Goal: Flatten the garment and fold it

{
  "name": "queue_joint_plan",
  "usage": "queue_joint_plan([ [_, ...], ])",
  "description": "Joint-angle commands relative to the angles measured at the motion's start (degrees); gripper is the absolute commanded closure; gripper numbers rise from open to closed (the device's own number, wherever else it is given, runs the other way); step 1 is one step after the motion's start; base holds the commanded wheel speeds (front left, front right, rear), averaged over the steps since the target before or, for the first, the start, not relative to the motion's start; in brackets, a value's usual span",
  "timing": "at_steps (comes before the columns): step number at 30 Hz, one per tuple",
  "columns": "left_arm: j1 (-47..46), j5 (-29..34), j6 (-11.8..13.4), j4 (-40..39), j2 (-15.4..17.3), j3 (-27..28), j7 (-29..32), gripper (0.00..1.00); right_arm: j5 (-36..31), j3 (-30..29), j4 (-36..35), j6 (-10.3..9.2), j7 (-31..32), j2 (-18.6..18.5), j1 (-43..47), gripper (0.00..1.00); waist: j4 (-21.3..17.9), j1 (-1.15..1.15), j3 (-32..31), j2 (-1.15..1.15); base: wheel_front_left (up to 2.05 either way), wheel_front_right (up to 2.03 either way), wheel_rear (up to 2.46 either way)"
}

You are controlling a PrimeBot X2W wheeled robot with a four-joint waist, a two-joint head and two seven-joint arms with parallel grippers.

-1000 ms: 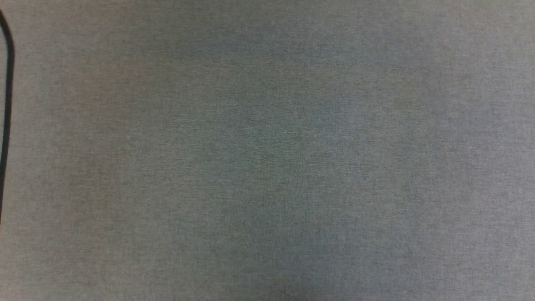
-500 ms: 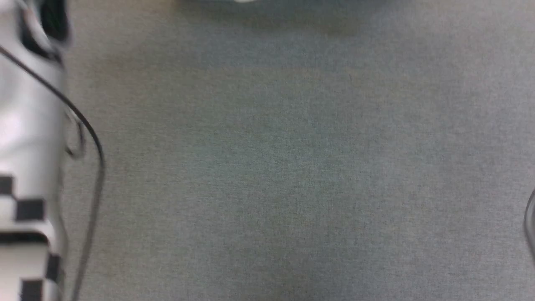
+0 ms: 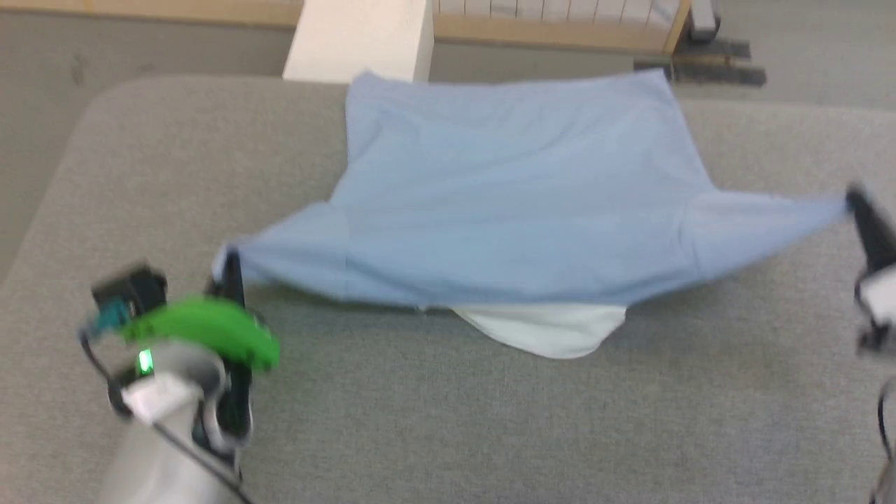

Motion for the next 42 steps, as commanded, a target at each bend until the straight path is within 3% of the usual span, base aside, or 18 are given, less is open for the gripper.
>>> queue_joint_plan([
  [1,3.1,-1.0,0.6,-1.2,-0.3,0.4,-0.2,1.00,0.6,-0.8,-2.3,-0.08,0.6,0.5,3.9,1.00,0.7,0.01,-5.0,0.00,0.00,0.00,0.00],
  [9,20.1,-4.6,5.5,-9.6,-0.8,1.5,4.5,1.00,2.5,-3.4,-10.6,-0.08,5.9,2.3,23.7,1.00,-0.7,0.01,-8.2,0.00,0.00,0.00,0.00],
  [16,29.9,-2.8,13.2,-20.0,3.5,2.4,10.3,1.00,1.6,-4.5,-17.0,-0.08,12.2,2.5,32.3,1.00,-1.4,0.01,-8.1,0.00,0.00,0.00,0.00],
  [20,30.9,-1.2,16.6,-25.3,5.4,1.4,14.1,1.00,-4.2,-1.0,-22.3,-0.08,17.0,1.3,34.8,1.00,-1.5,0.01,-7.1,0.00,0.00,0.00,0.00],
  [25,28.4,3.1,17.4,-25.9,8.2,-4.0,19.3,1.00,-13.0,7.6,-23.5,-0.08,23.4,-4.1,33.1,1.00,-2.0,0.01,-5.3,0.00,0.00,0.00,0.00],
  [32,25.1,3.0,16.7,-22.7,5.5,-5.8,18.6,1.00,-19.6,18.7,-12.6,-0.08,26.0,-6.8,27.1,1.00,-2.0,0.01,-3.0,0.00,0.00,0.00,0.00],
  [38,24.8,1.7,15.4,-20.1,3.6,-5.7,16.5,1.00,-20.8,22.9,-2.1,-0.08,22.9,-8.3,26.1,1.00,-1.7,0.01,-2.8,0.00,0.00,0.00,0.00],
  [39,24.8,1.4,15.1,-19.9,3.4,-5.7,16.1,1.00,-20.4,22.8,-1.4,-0.08,21.5,-8.3,25.7,0.36,-1.7,0.01,-3.0,0.00,0.00,0.00,0.00],
  [40,25.0,1.2,14.9,-19.7,3.2,-5.5,15.7,1.00,-20.0,22.5,-1.2,-0.08,20.3,-8.2,25.4,0.00,-1.8,0.01,-3.2,0.00,0.00,0.00,0.00],
  [42,25.2,0.9,14.7,-19.6,3.0,-5.1,14.8,1.00,-18.3,21.3,-1.7,-0.08,17.1,-7.9,24.4,0.00,-2.0,0.01,-3.5,0.00,0.00,0.00,0.00],
])
